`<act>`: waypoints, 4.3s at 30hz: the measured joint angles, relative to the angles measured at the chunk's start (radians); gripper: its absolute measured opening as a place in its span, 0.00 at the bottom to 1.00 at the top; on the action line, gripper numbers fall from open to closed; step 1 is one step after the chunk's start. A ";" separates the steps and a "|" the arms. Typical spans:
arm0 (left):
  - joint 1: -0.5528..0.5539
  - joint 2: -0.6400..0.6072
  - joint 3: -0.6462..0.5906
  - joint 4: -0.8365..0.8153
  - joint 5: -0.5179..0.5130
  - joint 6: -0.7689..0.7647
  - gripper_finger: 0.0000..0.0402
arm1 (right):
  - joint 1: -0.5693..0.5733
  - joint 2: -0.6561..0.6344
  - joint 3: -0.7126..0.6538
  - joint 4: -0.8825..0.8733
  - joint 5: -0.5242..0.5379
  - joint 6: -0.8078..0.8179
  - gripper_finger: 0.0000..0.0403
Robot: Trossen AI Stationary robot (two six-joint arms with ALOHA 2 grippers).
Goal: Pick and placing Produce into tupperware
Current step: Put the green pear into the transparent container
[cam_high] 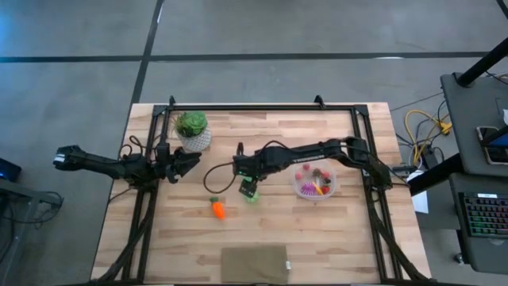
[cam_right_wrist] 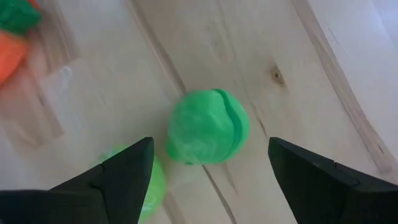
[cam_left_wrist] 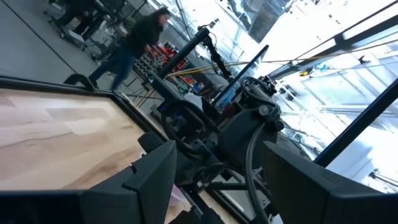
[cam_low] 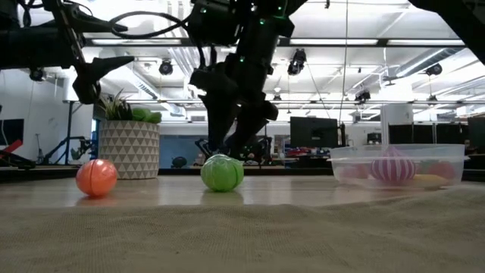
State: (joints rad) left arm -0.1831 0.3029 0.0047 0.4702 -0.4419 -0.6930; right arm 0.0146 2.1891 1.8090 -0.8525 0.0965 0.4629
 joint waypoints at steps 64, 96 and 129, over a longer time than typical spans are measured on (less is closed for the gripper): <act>0.000 0.043 0.000 -0.034 -0.017 0.045 0.54 | -0.011 0.064 -0.049 0.123 -0.042 0.117 0.77; 0.000 0.043 0.000 -0.034 -0.016 0.045 0.54 | -0.015 -0.021 0.030 -0.067 0.021 0.123 0.60; 0.000 0.041 0.000 -0.034 -0.015 0.045 0.54 | -0.023 -0.446 -0.553 -0.314 0.045 0.663 0.62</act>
State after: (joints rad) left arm -0.1829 0.3443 0.0048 0.4358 -0.4573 -0.6479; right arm -0.0086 1.7435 1.2558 -1.1665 0.1414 1.1263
